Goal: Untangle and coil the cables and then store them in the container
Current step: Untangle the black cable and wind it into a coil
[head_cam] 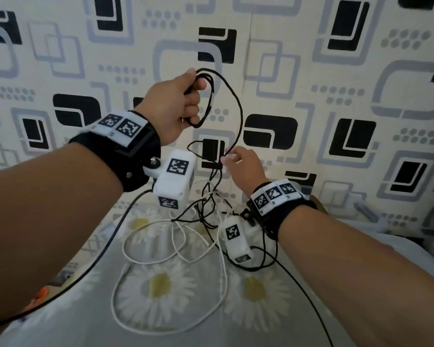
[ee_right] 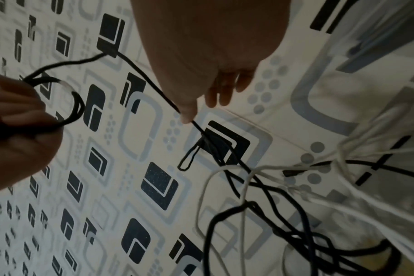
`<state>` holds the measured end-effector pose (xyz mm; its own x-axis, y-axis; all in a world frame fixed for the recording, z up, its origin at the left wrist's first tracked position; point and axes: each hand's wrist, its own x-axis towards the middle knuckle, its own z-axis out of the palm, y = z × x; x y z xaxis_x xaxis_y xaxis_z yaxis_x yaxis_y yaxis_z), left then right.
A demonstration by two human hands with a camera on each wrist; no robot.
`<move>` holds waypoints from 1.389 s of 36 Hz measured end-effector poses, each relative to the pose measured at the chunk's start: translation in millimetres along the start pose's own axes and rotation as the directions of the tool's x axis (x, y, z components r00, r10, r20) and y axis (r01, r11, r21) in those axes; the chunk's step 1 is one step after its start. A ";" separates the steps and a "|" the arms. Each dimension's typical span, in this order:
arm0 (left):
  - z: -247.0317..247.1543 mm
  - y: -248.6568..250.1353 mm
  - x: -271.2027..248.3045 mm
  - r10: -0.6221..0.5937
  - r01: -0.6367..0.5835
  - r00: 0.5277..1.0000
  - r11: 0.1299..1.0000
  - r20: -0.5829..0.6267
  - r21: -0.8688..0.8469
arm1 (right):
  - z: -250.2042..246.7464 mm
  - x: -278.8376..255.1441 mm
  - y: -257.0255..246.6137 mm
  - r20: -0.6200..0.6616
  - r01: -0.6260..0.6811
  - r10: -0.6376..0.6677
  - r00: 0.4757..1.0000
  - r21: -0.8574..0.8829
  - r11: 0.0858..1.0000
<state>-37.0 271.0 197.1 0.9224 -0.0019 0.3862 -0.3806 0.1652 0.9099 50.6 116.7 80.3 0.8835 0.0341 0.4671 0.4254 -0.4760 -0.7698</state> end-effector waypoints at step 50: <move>7.0 -209.8 -41.3 -0.149 0.134 0.988 0.756 0.031 -0.641 | -6.8 -101.0 89.0 0.366 0.267 -0.269 0.891 0.056 0.962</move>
<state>4.3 229.5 -8.7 0.9663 -0.0570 0.2510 -0.1223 0.7564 0.6426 -2.1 64.9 -32.4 0.7448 0.4799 0.4637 0.6562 -0.4000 -0.6399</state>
